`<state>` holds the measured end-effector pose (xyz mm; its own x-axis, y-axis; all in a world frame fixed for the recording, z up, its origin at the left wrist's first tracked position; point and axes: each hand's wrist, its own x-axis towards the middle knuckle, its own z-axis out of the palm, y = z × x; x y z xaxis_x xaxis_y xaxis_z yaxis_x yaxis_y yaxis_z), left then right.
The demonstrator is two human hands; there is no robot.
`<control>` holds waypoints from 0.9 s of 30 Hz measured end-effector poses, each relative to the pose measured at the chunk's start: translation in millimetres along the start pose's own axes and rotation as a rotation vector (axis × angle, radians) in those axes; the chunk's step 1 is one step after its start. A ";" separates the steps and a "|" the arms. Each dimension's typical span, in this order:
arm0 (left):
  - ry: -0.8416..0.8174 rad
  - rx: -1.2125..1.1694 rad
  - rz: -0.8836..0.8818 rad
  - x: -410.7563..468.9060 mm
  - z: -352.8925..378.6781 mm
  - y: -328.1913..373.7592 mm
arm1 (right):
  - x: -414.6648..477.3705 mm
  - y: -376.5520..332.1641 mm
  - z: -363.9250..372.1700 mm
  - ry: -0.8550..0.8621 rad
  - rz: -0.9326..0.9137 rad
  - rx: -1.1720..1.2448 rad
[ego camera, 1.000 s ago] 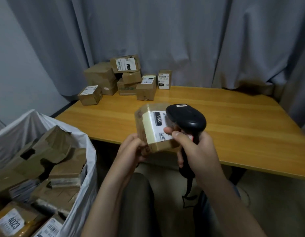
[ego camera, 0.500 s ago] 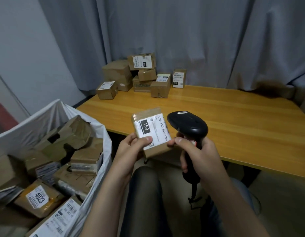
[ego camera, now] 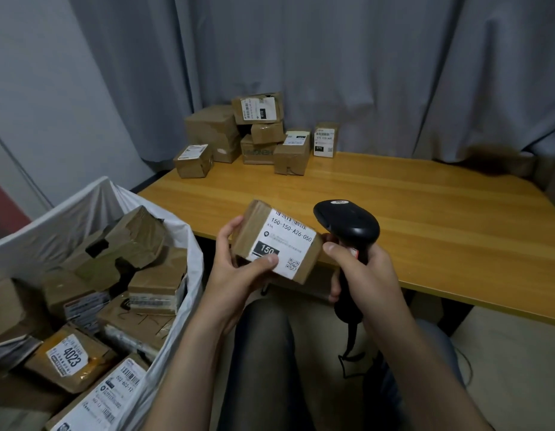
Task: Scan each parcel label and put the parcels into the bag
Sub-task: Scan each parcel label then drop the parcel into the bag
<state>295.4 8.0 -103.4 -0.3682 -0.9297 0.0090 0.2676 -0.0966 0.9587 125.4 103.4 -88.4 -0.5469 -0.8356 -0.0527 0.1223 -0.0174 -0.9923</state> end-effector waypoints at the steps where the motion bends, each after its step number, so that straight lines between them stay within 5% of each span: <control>1: 0.012 -0.006 -0.010 -0.1 -0.2 1.7 | 1.4 0.7 0.4 0.015 0.002 0.021; 8: 0.068 -0.200 -0.238 3.3 0.1 13.0 | 4.3 1.6 1.8 0.063 -0.058 0.081; 19: 0.061 -0.175 -0.440 2.2 -5.7 4.8 | 5.0 5.4 2.0 0.027 -0.086 -0.017; 27: 0.427 0.023 -0.149 26.5 -36.7 11.7 | 10.8 -25.9 -6.0 -0.082 -0.046 -0.205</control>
<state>321.5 -30.8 -102.4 0.0001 -0.9700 -0.2431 0.2175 -0.2373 0.9468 111.4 98.2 -64.0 -0.4775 -0.8786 -0.0064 -0.0762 0.0486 -0.9959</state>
